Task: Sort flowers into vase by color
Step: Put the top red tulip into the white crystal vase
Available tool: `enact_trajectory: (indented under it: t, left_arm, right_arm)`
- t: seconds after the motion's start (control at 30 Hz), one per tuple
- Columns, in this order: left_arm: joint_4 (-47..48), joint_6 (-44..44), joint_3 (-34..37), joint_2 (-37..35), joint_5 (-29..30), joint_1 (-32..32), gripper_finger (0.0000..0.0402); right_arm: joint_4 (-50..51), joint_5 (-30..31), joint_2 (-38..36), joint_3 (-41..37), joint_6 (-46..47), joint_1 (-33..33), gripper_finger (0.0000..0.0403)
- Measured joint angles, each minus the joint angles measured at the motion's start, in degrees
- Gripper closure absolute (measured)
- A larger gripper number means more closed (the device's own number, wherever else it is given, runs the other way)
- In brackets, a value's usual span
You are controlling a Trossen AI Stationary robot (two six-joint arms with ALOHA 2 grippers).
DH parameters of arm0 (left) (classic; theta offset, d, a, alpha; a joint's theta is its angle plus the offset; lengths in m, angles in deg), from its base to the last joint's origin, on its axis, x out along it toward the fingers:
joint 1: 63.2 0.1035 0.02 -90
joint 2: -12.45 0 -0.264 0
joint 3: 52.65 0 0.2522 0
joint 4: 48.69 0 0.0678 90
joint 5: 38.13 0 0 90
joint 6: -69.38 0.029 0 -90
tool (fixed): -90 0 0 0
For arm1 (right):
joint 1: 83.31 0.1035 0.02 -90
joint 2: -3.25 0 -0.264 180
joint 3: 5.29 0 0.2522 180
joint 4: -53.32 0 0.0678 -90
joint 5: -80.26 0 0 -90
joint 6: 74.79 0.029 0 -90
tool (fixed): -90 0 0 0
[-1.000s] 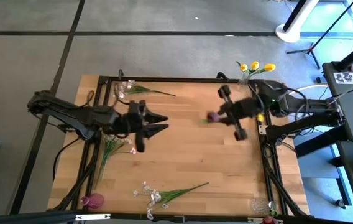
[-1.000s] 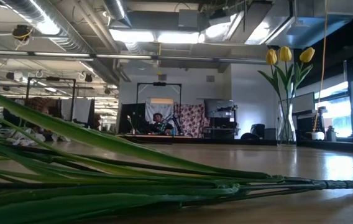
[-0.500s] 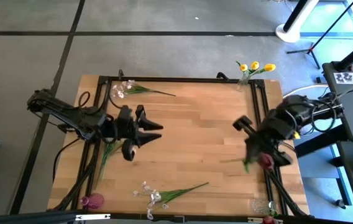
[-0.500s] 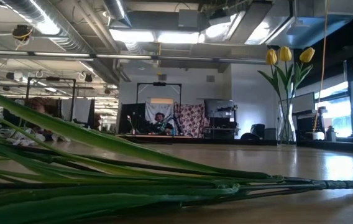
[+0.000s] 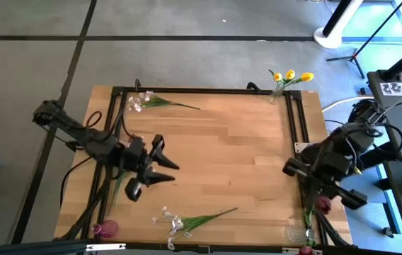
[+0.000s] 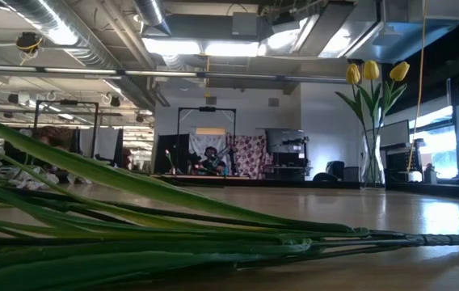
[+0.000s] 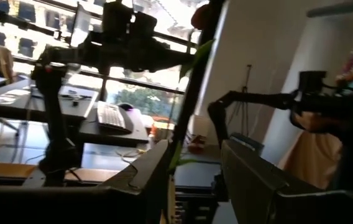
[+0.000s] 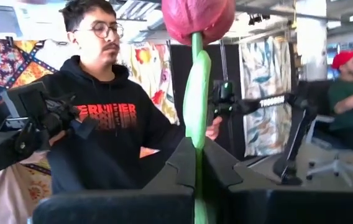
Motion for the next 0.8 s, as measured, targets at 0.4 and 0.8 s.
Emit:
enact_trajectory:
  t: [0.4, 0.8]
  left_arm:
    - [-0.7, 1.9, 0.0, 0.2, 0.5, -5.5, 0.0258]
    - [-6.4, 5.7, 0.0, 3.9, 1.3, -2.7, 0.0258]
  right_arm:
    - [3.8, 11.5, 0.0, 0.0, -4.8, 14.4, 0.0400]
    - [-1.6, 24.3, -6.4, -11.6, -8.5, 29.1, 0.0401]
